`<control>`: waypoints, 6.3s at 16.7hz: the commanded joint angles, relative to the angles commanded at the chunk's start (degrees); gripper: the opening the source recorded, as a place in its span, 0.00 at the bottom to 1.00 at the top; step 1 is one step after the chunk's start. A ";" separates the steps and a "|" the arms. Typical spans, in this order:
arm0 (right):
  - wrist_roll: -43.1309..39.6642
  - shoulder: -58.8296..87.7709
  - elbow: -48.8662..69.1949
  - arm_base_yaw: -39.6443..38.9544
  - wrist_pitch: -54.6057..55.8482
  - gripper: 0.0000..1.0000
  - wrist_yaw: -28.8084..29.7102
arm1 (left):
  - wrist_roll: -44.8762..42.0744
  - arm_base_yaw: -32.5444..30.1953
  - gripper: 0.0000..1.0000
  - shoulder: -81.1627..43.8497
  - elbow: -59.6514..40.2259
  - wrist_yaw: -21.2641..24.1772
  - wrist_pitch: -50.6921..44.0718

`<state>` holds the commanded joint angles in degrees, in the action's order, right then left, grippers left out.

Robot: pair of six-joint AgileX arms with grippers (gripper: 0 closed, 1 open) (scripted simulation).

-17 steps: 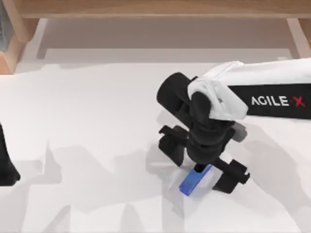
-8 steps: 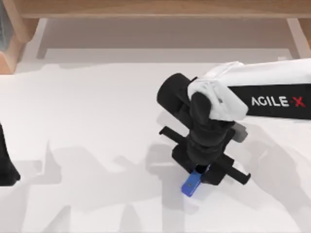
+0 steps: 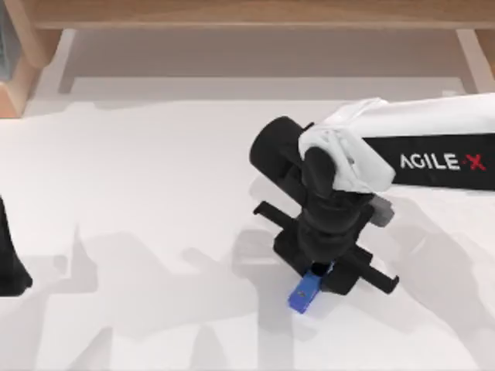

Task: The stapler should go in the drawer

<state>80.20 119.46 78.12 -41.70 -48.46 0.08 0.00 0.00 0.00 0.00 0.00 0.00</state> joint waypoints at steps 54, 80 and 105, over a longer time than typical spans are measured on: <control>-92.56 19.40 69.44 63.52 -35.09 0.00 2.37 | 0.00 0.00 1.00 0.00 0.00 0.00 0.00; -98.96 30.64 62.08 63.02 -31.46 0.60 0.76 | 0.00 0.00 1.00 0.00 0.00 0.00 0.00; -113.63 11.00 44.96 66.35 -10.34 1.00 -6.28 | 0.00 0.00 1.00 0.00 0.00 0.00 0.00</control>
<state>-33.43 130.46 123.08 24.65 -58.80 -6.20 0.00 0.00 0.00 0.00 0.00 0.00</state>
